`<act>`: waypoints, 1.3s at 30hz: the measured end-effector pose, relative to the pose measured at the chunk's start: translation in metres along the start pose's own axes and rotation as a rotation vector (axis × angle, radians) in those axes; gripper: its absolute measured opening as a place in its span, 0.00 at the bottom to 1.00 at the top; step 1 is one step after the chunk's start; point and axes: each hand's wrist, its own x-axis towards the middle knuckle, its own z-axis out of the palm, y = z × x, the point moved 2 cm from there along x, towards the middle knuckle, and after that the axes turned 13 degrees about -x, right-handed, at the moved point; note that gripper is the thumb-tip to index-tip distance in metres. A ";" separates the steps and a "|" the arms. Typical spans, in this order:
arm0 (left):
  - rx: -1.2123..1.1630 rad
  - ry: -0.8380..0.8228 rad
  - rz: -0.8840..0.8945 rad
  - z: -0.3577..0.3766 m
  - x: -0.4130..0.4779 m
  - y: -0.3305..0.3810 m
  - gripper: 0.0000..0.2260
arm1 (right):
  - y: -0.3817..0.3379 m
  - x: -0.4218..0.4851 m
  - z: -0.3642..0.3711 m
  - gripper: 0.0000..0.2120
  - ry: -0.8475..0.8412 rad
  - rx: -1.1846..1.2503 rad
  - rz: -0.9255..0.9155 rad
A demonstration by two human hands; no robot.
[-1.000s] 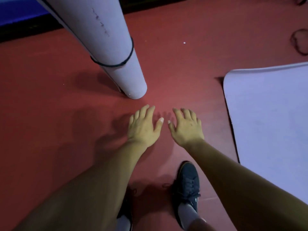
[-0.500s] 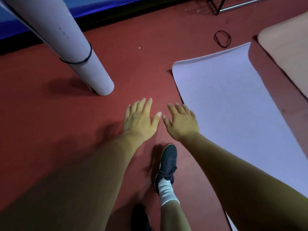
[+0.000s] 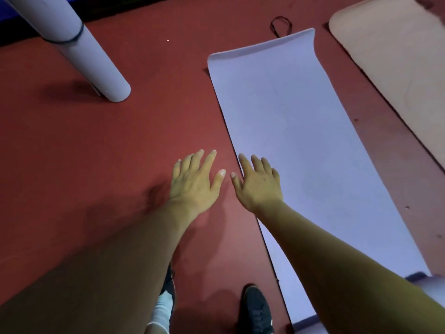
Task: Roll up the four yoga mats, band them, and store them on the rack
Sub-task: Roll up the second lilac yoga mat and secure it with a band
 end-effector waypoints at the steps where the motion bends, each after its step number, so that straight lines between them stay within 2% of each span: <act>1: -0.013 -0.002 -0.015 0.014 -0.012 0.016 0.28 | 0.017 -0.017 0.007 0.31 -0.012 -0.016 -0.008; 7: -0.034 0.002 0.003 0.074 -0.084 0.098 0.27 | 0.100 -0.089 0.022 0.29 0.023 -0.075 -0.004; 14: 0.025 0.013 0.064 0.111 -0.152 0.144 0.27 | 0.160 -0.159 0.038 0.29 0.057 -0.112 -0.013; 24: 0.048 0.044 0.029 0.155 -0.300 0.204 0.27 | 0.220 -0.304 0.054 0.28 0.049 -0.154 -0.062; 27: 0.004 0.065 0.013 0.177 -0.321 0.232 0.26 | 0.249 -0.331 0.058 0.28 0.039 -0.121 -0.094; 32: 0.035 0.005 0.014 0.237 -0.335 0.280 0.28 | 0.321 -0.350 0.075 0.27 0.017 -0.097 -0.099; 39: 0.031 0.002 -0.077 0.360 -0.317 0.347 0.28 | 0.450 -0.340 0.154 0.25 -0.158 -0.201 -0.204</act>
